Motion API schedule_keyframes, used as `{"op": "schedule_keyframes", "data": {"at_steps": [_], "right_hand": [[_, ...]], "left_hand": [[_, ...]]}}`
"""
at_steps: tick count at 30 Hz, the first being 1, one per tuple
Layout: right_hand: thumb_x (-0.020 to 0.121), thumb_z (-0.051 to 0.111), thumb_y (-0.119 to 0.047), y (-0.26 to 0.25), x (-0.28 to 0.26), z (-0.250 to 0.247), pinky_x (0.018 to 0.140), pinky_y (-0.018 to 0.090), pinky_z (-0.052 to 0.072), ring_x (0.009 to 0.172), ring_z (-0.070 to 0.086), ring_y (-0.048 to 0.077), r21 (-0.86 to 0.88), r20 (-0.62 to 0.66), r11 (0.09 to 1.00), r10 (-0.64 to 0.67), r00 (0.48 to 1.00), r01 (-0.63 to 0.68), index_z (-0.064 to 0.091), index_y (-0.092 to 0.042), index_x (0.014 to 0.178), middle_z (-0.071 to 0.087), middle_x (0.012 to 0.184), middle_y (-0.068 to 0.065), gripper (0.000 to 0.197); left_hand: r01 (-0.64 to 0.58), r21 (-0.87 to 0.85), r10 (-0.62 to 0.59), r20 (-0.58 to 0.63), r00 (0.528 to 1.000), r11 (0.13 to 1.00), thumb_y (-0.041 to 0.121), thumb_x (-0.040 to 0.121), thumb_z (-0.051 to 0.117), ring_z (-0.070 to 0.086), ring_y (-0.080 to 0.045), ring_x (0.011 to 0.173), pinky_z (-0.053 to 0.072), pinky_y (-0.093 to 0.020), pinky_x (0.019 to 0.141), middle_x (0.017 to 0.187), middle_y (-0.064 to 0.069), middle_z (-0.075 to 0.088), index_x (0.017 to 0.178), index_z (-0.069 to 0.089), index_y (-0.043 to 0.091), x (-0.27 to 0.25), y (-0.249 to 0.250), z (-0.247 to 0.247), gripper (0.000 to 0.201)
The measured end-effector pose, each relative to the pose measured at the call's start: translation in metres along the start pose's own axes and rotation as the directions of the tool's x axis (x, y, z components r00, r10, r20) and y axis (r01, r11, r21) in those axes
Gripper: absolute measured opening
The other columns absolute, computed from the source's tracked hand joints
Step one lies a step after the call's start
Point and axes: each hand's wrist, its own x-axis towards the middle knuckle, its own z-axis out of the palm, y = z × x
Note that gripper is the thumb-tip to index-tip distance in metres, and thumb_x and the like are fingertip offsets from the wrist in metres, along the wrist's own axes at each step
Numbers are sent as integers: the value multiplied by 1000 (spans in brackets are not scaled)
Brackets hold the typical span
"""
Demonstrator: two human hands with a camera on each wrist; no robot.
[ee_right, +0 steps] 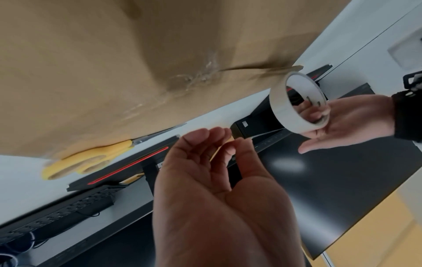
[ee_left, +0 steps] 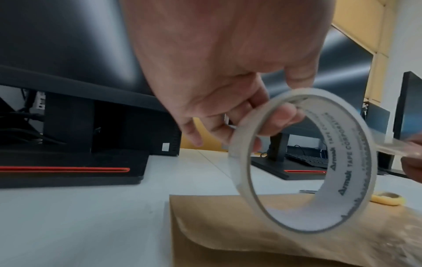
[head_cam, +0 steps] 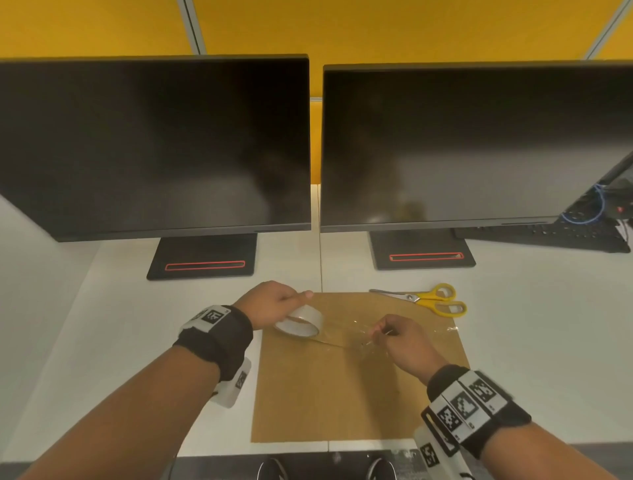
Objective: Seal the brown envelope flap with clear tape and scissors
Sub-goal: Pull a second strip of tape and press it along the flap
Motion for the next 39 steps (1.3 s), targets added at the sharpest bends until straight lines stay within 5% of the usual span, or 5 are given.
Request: {"op": "schedule_keyframes", "data": {"at_steps": [7, 14, 23, 36, 39], "right_hand": [[89, 60, -18, 1, -1, 1, 59, 18, 41, 70, 55, 13, 7, -11, 1000, 7, 1000, -7, 64, -10, 80, 64, 76, -1, 13], [90, 59, -17, 9, -2, 6, 55, 13, 38, 69, 56, 7, -32, 12, 999, 10, 1000, -10, 58, -22, 67, 63, 72, -12, 23], [89, 59, -17, 21, 2, -2, 56, 15, 36, 70, 54, 7, -23, -11, 997, 74, 997, -74, 59, -21, 68, 61, 72, -8, 22], [89, 58, -13, 19, 7, 1, 56, 13, 37, 71, 53, 2, -60, -14, 996, 60, 998, -61, 69, -7, 84, 62, 75, -10, 14], [86, 63, -17, 25, 11, 4, 56, 15, 39, 70, 53, 8, -64, -5, 992, 108, 994, -108, 69, -9, 78, 63, 77, -1, 12]], "left_hand": [[-75, 185, 85, -48, 995, 980, 51, 85, 61, 47, -14, 62, 39, -30, 65, 58, 2, 47, 60, 58, 16, -3, 8, 4, 43], [-27, 642, 77, -51, 996, 766, 68, 84, 46, 61, -18, 102, 46, -30, 84, 112, 4, 69, 108, 70, 25, -3, 7, 1, 54], [-58, -7, 57, -89, 994, 998, 65, 77, 53, 37, -16, 56, 32, -31, 64, 59, 1, 33, 60, 45, 9, -3, -13, 2, 59], [85, 687, 12, -135, 991, 721, 74, 81, 41, 61, -19, 97, 48, -31, 81, 105, 3, 69, 108, 68, 21, -9, -2, -11, 66], [102, 492, -49, -121, 991, 865, 78, 80, 35, 57, -20, 76, 42, -32, 70, 68, 3, 58, 69, 61, 19, -8, -12, -18, 65]]}}
